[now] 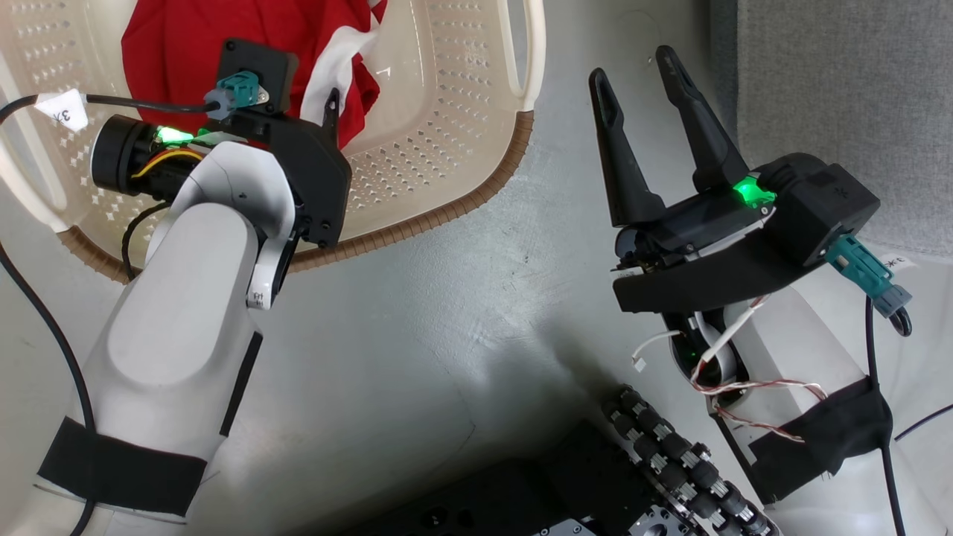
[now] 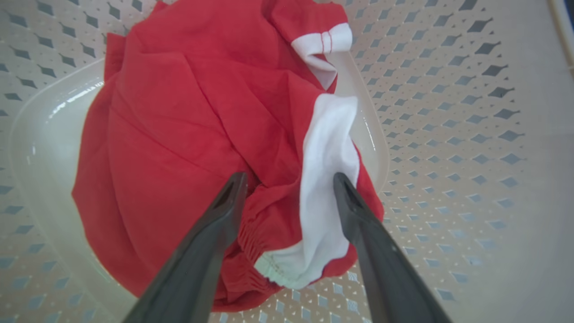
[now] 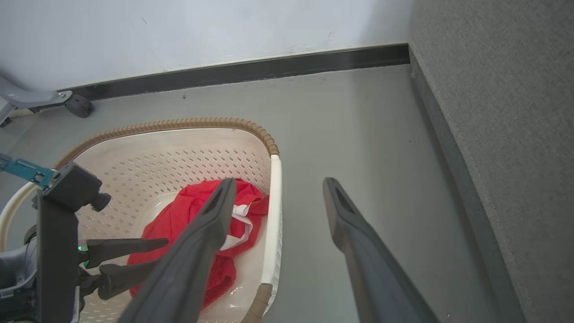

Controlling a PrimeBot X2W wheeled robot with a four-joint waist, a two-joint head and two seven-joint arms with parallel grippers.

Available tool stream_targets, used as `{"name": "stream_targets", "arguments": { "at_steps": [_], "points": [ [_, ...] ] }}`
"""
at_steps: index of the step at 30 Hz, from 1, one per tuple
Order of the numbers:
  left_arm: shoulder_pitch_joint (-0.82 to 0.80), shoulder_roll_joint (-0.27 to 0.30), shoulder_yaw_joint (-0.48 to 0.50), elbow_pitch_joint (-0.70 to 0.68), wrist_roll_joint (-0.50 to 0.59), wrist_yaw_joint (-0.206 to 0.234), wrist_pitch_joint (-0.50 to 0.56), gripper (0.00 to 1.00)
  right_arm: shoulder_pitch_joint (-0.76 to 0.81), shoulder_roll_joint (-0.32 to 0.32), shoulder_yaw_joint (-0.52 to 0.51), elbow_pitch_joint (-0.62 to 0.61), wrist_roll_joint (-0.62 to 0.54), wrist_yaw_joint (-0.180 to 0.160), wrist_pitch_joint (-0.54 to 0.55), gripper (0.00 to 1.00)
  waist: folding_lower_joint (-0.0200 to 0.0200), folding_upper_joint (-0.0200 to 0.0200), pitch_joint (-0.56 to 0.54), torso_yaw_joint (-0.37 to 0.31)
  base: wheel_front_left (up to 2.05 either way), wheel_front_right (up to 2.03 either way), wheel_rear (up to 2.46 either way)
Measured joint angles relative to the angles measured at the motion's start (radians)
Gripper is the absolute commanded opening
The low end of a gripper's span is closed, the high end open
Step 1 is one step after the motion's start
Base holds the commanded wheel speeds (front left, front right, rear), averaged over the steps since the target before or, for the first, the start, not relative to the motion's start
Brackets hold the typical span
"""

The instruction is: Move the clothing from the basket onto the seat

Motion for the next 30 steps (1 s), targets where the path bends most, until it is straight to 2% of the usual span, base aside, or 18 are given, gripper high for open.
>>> {"name": "stream_targets", "arguments": {
  "at_steps": [30],
  "points": [
    [-0.025,0.020,-0.010,0.030,0.004,-0.001,0.045,1.00,0.002,0.002,0.002,0.003,0.013,-0.007,0.000,1.00,-0.0001,-0.0001,0.019,-0.034,0.00,0.00,0.00]
  ]
}}
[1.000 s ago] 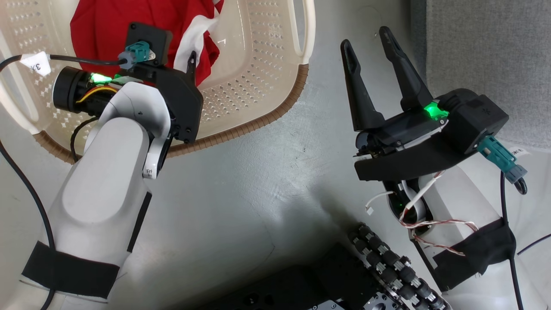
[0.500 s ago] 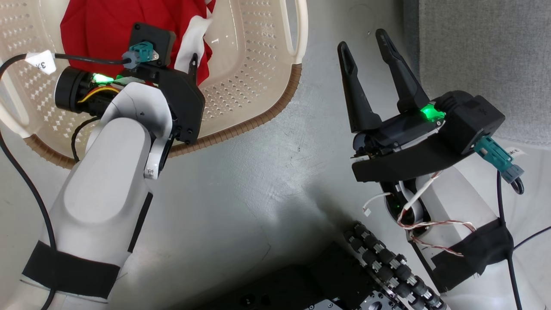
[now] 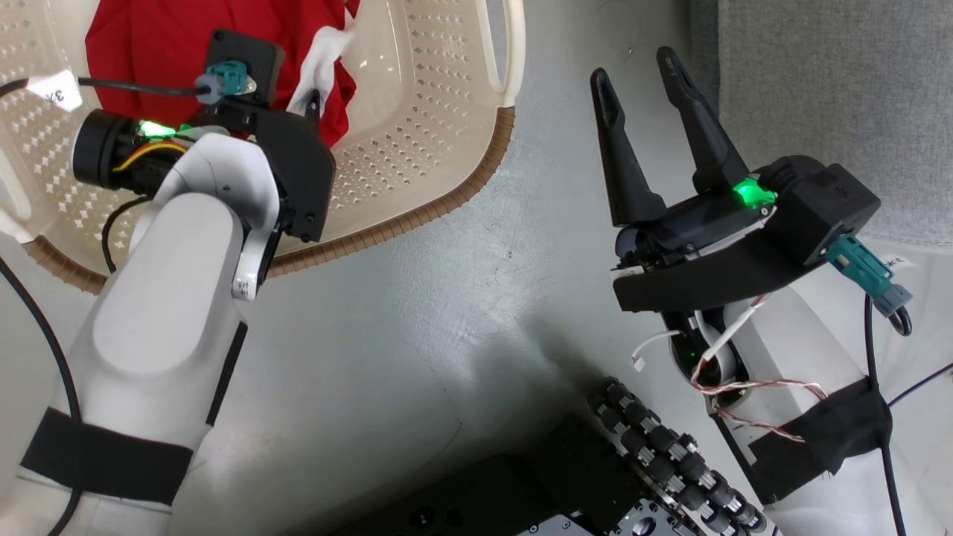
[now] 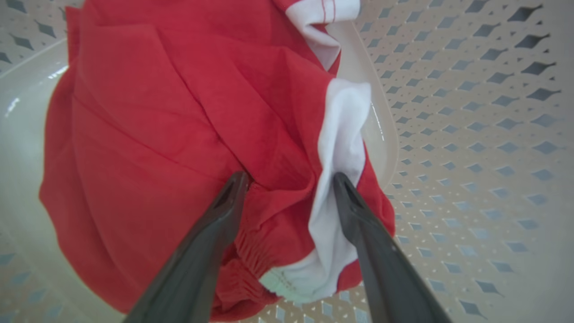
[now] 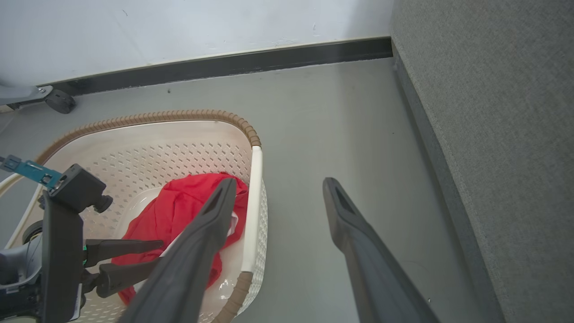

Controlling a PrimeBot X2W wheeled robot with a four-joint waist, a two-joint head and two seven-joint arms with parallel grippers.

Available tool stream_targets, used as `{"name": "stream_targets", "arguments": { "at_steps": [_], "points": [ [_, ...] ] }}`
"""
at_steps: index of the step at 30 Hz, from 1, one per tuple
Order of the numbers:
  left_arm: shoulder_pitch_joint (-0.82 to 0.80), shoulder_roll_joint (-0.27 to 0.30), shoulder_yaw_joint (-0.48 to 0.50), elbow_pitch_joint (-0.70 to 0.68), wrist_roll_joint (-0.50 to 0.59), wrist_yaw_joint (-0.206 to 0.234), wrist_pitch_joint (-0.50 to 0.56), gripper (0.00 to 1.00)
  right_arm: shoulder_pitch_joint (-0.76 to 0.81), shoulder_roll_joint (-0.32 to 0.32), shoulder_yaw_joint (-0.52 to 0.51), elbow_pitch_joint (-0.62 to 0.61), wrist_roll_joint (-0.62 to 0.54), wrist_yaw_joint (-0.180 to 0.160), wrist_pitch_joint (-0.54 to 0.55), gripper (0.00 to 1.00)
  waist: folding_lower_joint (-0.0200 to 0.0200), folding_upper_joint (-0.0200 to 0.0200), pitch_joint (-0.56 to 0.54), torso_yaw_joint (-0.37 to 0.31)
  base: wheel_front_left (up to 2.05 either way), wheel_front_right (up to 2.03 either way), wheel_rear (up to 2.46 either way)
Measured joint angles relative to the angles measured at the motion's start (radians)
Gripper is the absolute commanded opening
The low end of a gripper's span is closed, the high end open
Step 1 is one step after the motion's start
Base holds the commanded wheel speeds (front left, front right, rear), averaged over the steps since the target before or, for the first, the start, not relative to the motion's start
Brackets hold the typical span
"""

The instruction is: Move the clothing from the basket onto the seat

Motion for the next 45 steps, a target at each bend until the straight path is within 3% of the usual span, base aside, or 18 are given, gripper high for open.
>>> {"name": "stream_targets", "arguments": {
  "at_steps": [8,10,11,13,14,15,23,30,45],
  "points": [
    [-0.037,-0.001,-0.007,0.030,0.014,0.000,0.000,1.00,0.000,0.001,-0.007,-0.003,-0.002,0.001,0.000,1.00,0.0000,0.0000,0.010,-0.001,0.00,0.00,0.00],
    [-0.038,-0.002,-0.008,0.037,0.014,0.000,0.000,0.78,0.000,0.001,-0.009,-0.004,-0.002,0.002,0.000,1.00,0.0000,0.0000,0.012,-0.001,0.00,0.00,0.00],
    [-0.039,-0.003,-0.008,0.041,0.014,-0.001,0.000,0.57,0.000,0.001,-0.012,-0.004,-0.002,0.007,0.000,1.00,0.0000,0.0000,0.013,0.000,0.00,0.00,0.00],
    [-0.044,-0.005,-0.009,0.048,0.014,-0.001,-0.002,0.39,0.000,0.001,-0.017,-0.004,-0.002,0.008,0.000,1.00,0.0000,0.0000,0.014,0.000,0.00,0.00,0.00],
    [-0.048,-0.005,-0.009,0.051,0.014,-0.001,-0.003,0.24,0.000,0.001,-0.020,-0.004,-0.002,0.008,0.000,1.00,0.0000,0.0000,0.015,-0.001,0.00,0.00,0.00],
    [-0.053,-0.005,-0.008,0.053,0.014,-0.003,-0.006,0.00,-0.001,0.001,-0.022,-0.004,-0.002,0.008,0.000,1.00,0.0000,0.0000,0.015,-0.001,0.00,0.00,0.00],
    [-0.058,0.001,0.017,0.062,0.004,-0.017,-0.063,0.00,-0.022,0.003,-0.021,0.007,0.009,0.008,0.000,1.00,0.0000,0.0000,-0.001,-0.008,0.00,0.00,0.00],
    [-0.023,-0.042,0.049,0.080,-0.038,-0.017,-0.172,0.00,-0.020,0.003,-0.087,0.076,-0.008,0.008,0.000,1.00,0.0000,0.0000,-0.067,0.009,0.00,0.00,0.00],
    [0.125,-0.114,0.094,0.079,-0.135,-0.045,-0.370,0.00,0.031,-0.038,-0.225,0.139,-0.077,0.038,0.000,1.00,0.0000,0.0000,-0.252,0.118,0.00,0.00,0.00]
  ]
}}
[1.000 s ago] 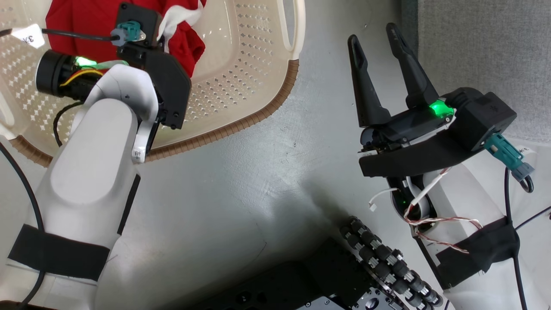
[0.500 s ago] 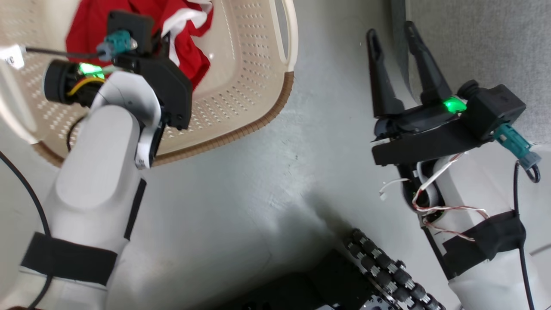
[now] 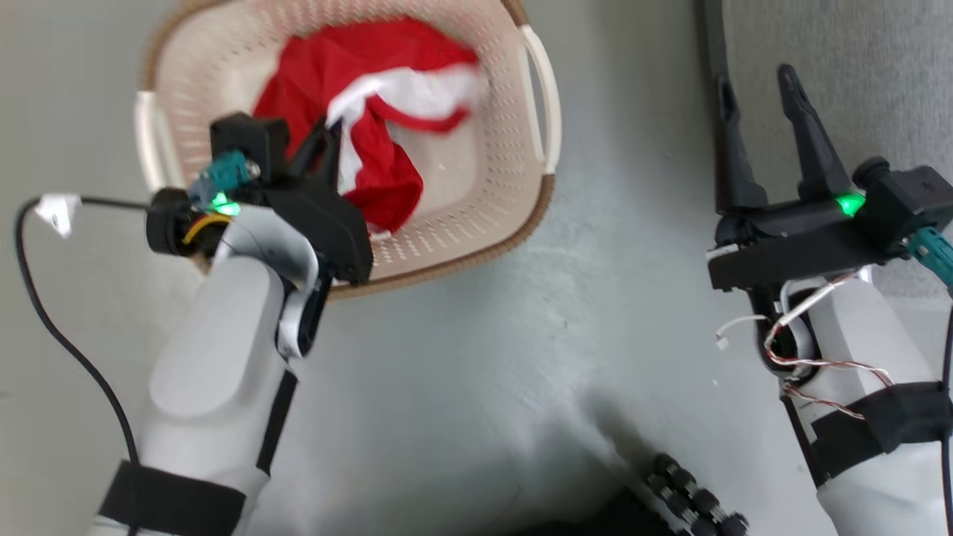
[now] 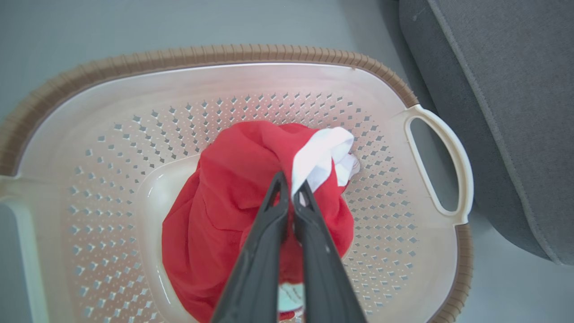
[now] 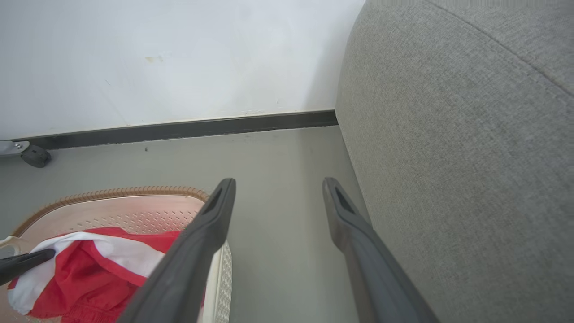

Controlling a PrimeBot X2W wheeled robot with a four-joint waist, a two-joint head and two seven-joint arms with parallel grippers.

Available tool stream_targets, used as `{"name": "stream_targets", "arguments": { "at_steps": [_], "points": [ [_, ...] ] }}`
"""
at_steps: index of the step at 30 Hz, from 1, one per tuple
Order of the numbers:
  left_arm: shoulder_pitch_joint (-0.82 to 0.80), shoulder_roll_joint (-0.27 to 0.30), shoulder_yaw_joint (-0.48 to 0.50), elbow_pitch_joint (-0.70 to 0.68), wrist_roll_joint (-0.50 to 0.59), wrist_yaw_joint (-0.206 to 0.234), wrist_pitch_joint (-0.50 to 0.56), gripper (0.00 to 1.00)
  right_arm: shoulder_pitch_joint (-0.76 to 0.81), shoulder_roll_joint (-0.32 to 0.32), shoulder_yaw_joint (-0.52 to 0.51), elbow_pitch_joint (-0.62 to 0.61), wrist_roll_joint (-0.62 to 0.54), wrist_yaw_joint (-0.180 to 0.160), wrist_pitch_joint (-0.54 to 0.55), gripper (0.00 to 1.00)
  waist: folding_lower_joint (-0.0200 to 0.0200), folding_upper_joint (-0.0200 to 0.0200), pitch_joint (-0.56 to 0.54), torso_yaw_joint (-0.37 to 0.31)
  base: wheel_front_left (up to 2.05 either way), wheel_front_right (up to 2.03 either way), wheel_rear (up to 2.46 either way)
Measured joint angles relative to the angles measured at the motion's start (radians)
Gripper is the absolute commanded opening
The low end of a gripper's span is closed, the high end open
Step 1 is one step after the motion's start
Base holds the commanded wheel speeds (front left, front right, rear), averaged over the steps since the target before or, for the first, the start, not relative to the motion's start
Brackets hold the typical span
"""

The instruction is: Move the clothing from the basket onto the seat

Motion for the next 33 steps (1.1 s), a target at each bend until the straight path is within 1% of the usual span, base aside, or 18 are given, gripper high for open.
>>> {"name": "stream_targets", "arguments": {
  "at_steps": [1,6,11,16,18,20,24,27,33],
  "points": [
    [0.000,0.000,0.000,0.000,0.000,0.000,0.000,0.00,0.000,0.000,0.000,0.000,0.000,0.000,0.000,1.00,0.0000,0.0000,0.000,0.000,0.00,0.00,0.00],
    [0.044,-0.013,0.004,-0.012,-0.013,-0.018,-0.061,0.00,0.032,-0.016,-0.033,0.013,-0.011,0.006,0.000,1.00,0.0000,0.0000,-0.069,0.043,0.00,0.00,0.00],
    [0.093,-0.026,0.013,-0.026,-0.051,-0.035,-0.119,0.00,0.065,-0.030,-0.063,0.021,-0.030,0.014,0.000,1.00,-0.0001,0.0000,-0.141,0.085,0.00,0.00,0.00],
    [0.142,-0.037,0.013,-0.038,-0.065,-0.044,-0.165,0.00,0.105,-0.044,-0.088,0.030,-0.040,0.016,0.000,1.00,0.0000,-0.0001,-0.214,0.125,0.00,0.00,0.00],
    [0.160,-0.040,0.014,-0.044,-0.072,-0.044,-0.184,0.00,0.120,-0.049,-0.097,0.033,-0.046,0.022,0.000,1.00,0.0001,0.0000,-0.244,0.140,0.00,0.00,0.00],
    [0.178,-0.042,0.016,-0.050,-0.079,-0.052,-0.198,0.00,0.135,-0.053,-0.105,0.035,-0.048,0.023,0.000,1.00,0.0000,0.0001,-0.273,0.155,0.00,0.00,0.00],
    [0.211,-0.045,0.016,-0.058,-0.084,-0.053,-0.223,0.00,0.160,-0.055,-0.111,0.045,-0.055,0.030,0.000,1.00,0.0000,0.0001,-0.333,0.183,0.00,0.00,0.00],
    [0.238,-0.046,0.016,-0.067,-0.109,-0.060,-0.241,0.00,0.183,-0.054,-0.112,0.050,-0.057,0.032,0.000,1.00,0.0000,0.0001,-0.379,0.201,0.00,0.00,0.00],
    [0.285,-0.048,0.015,-0.099,-0.113,-0.060,-0.257,0.00,0.232,-0.054,-0.125,0.059,-0.063,0.041,0.000,1.00,0.0000,0.0000,-0.470,0.230,0.00,0.00,0.00]
  ]
}}
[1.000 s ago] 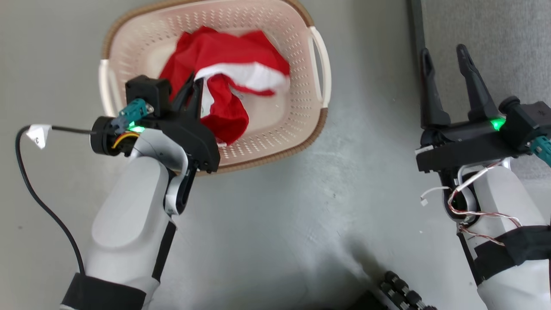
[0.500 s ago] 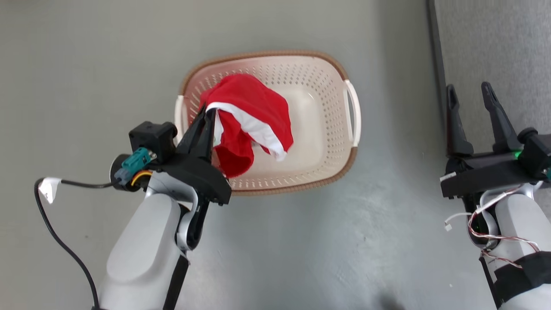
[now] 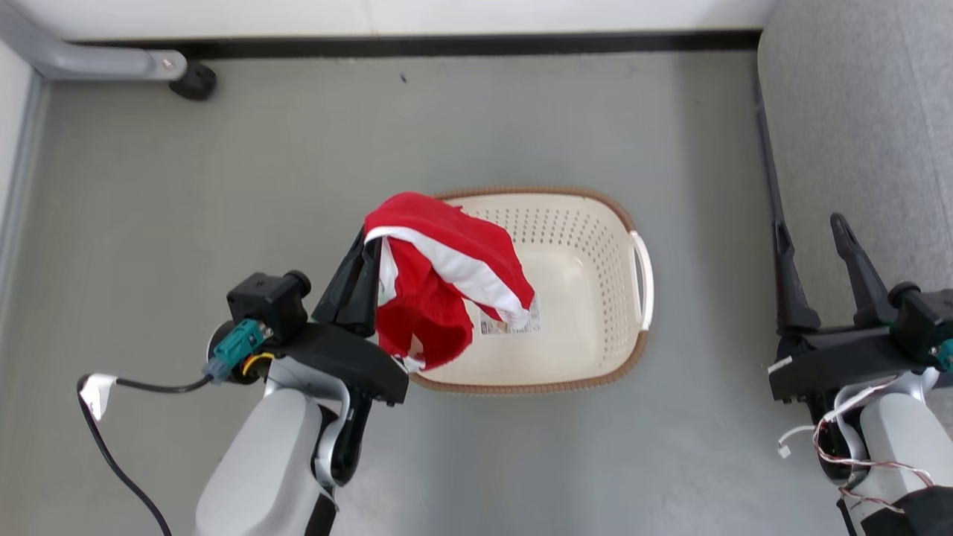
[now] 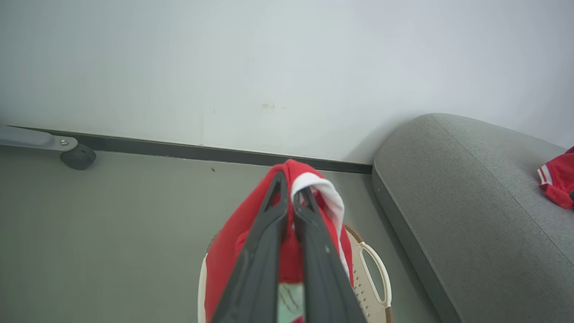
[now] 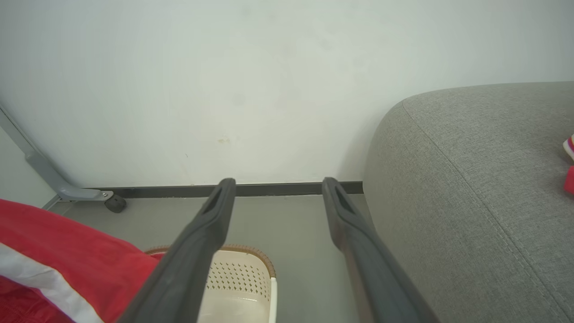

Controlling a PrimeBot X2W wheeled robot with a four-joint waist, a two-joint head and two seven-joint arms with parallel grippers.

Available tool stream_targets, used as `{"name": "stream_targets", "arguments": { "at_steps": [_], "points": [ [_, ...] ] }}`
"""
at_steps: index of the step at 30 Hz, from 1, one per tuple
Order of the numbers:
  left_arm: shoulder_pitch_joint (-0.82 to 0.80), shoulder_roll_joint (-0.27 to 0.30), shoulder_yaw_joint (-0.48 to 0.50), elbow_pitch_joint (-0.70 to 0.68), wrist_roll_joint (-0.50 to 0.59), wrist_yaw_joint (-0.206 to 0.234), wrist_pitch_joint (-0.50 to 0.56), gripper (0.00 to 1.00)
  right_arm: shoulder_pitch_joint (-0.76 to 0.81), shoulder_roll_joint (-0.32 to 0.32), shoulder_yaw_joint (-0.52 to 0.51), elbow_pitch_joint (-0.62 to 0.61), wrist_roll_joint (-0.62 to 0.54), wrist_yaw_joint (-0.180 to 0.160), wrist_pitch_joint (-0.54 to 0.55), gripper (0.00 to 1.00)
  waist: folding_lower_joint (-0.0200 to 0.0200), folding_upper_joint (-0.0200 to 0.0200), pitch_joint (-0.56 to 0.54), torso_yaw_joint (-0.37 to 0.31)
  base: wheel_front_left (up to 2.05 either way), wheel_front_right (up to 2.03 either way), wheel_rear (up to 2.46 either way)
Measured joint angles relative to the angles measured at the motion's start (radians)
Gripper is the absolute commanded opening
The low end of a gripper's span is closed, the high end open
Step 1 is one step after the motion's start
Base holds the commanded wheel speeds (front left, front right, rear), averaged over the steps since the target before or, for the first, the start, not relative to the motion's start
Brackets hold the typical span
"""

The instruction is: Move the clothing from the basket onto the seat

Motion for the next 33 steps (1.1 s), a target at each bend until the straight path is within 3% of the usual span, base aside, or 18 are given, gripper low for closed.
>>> {"name": "stream_targets", "arguments": {
  "at_steps": [8,21,33],
  "points": [
    [0.076,0.002,0.008,-0.042,-0.003,0.002,-0.010,0.00,0.066,0.007,-0.010,0.024,-0.002,0.009,0.000,1.00,0.0000,0.0000,-0.121,0.029,0.00,0.00,0.00],
    [0.224,0.039,0.022,-0.107,0.002,0.055,-0.015,0.00,0.214,0.033,-0.009,0.032,-0.009,0.019,0.000,1.00,-0.0002,-0.0001,-0.308,0.070,0.00,0.00,0.00],
    [0.294,0.071,0.041,-0.199,0.003,0.098,-0.011,0.00,0.249,0.044,0.006,-0.006,-0.028,0.030,0.000,1.00,0.0001,-0.0001,-0.380,0.119,0.00,0.00,0.00]
  ]
}}
